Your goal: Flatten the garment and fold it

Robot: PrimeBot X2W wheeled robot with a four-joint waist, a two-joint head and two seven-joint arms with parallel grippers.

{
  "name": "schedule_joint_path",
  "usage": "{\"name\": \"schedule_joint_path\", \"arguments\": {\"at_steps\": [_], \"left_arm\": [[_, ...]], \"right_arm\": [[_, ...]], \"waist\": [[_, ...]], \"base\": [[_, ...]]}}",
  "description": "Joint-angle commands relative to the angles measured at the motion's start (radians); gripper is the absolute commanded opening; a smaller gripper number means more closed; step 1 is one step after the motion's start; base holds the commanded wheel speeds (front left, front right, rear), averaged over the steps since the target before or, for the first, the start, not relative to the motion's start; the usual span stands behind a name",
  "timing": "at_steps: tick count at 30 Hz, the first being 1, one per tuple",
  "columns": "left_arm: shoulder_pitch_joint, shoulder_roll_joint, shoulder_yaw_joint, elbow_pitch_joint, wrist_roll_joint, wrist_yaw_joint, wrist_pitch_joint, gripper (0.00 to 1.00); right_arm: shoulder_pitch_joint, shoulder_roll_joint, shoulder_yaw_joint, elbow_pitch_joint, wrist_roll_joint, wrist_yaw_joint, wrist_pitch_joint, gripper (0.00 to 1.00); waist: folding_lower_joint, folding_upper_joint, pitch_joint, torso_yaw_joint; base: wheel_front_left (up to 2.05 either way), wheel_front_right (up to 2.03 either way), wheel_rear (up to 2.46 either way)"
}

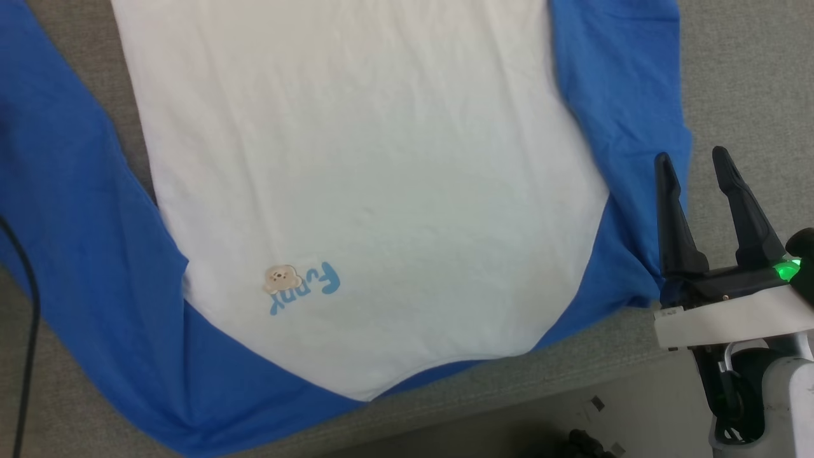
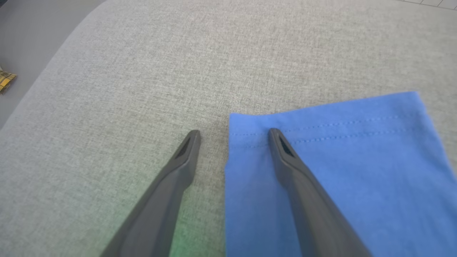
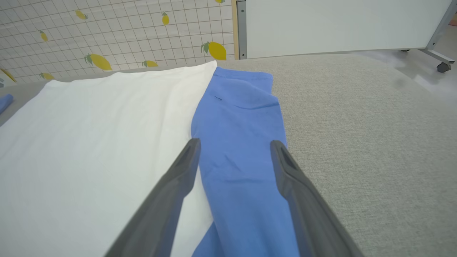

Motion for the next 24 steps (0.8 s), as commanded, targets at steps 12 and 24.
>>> {"name": "schedule_joint_path", "arguments": {"at_steps": [12,24], "left_arm": [[0.136,-0.015,0.031,-0.153,-0.06,-0.005,0.044,0.0],[0.276,-0.03,0.057,-0.552,-0.111,-0.036,-0.035,0.0]], "right_arm": [[0.002,0.0,-0.021,0.018,0.007,-0.002,0.001,1.0],[0.082,0.0,-0.076,0.004,0.003,-0.002,0.046,1.0]], "waist": [[-0.0001,-0.0001,-0.092,0.038],[-0.0001,-0.0001,-0.293,0.149]], "base": [[0.0,0.0,0.0],[0.0,0.0,0.0]]}}
